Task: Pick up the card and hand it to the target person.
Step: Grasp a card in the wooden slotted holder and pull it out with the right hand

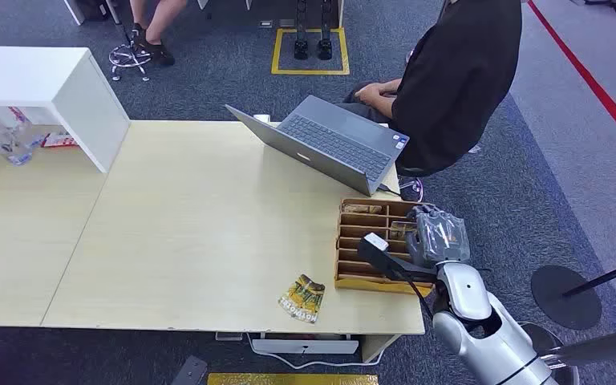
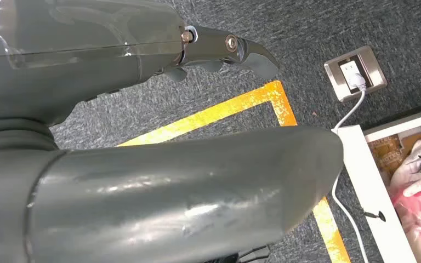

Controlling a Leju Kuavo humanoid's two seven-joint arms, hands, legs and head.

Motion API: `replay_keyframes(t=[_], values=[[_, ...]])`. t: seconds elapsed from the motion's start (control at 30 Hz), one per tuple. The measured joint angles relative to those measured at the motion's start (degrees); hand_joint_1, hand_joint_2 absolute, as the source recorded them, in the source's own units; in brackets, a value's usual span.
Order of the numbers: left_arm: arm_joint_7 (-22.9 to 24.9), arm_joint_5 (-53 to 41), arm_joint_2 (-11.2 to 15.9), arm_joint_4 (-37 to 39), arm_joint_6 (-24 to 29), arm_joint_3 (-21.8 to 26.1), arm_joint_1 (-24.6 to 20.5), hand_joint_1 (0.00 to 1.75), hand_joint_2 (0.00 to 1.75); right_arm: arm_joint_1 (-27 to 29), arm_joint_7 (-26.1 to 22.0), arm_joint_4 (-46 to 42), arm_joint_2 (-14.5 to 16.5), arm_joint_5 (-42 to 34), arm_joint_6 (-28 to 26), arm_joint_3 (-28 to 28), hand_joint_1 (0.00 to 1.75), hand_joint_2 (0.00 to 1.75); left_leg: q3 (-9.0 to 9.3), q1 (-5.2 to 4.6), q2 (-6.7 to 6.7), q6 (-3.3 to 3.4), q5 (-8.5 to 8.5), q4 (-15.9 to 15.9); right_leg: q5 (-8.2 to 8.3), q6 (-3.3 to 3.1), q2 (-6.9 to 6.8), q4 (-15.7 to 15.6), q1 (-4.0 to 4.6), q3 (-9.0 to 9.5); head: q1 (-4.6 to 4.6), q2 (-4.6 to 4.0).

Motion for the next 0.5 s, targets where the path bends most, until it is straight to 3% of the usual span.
replay_keyframes(t=[0.2,0.5], values=[[0.04,-0.16,-0.01,0.00,0.00,0.00,-0.05,0.00,0.00,-0.49,-0.02,1.59,0.23,0.04,0.25,0.49,0.98,1.75,0.01,0.00,0.01,0.00,0.00,0.00,0.00,0.00,0.01,0.00,0.00,0.00,-0.01,0.00],[0.04,-0.30,-0.02,0.00,0.00,0.00,-0.09,0.00,0.00,-1.18,-0.04,3.08,0.56,0.07,0.20,0.55,1.27,1.75,0.01,0.00,0.01,0.01,0.01,0.01,0.00,0.00,0.00,0.00,0.00,0.01,-0.01,-0.01]])
